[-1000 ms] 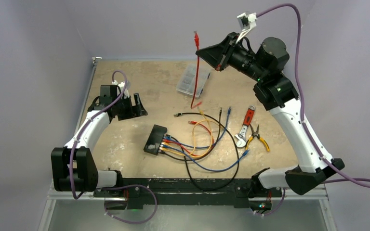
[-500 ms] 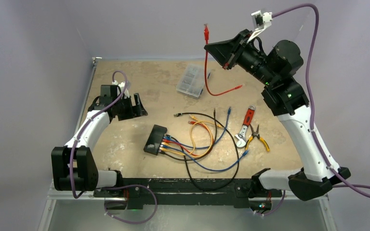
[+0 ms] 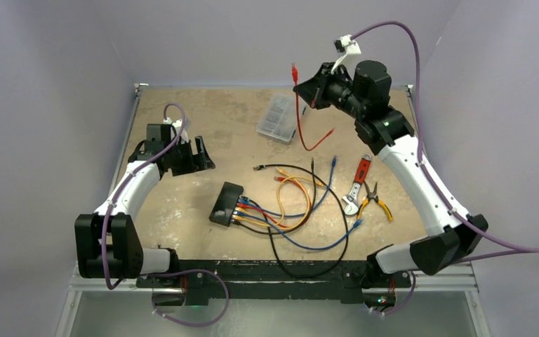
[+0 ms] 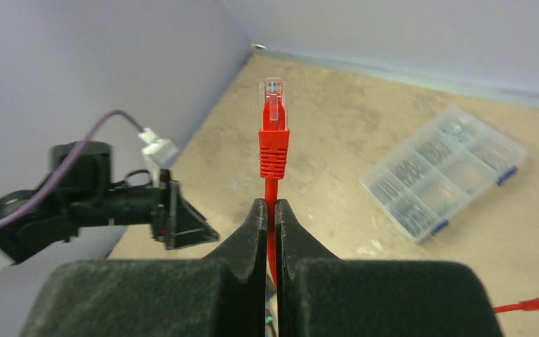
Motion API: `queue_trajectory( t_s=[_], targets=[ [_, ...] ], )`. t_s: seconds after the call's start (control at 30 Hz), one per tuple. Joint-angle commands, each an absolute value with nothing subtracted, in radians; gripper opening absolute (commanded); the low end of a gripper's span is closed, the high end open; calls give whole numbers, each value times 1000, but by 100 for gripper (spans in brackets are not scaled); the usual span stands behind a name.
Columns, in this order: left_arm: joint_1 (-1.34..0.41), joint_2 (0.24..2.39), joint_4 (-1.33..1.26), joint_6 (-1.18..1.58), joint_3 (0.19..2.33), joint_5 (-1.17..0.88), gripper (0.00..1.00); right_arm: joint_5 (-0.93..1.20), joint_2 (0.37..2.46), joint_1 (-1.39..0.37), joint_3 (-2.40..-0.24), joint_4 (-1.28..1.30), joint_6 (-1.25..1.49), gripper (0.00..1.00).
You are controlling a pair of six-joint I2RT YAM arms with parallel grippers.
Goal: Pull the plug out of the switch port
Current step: Place the connector at the center of the board.
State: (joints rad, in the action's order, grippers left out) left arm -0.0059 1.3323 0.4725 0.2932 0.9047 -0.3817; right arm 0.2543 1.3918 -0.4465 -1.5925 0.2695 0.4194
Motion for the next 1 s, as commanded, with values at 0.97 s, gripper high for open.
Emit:
queue_trajectory(
  t_s=[0.97],
  targets=[
    [0,1327,452,272,907,-395,78,114,1749,34,-1789,424,322,0]
  ],
)
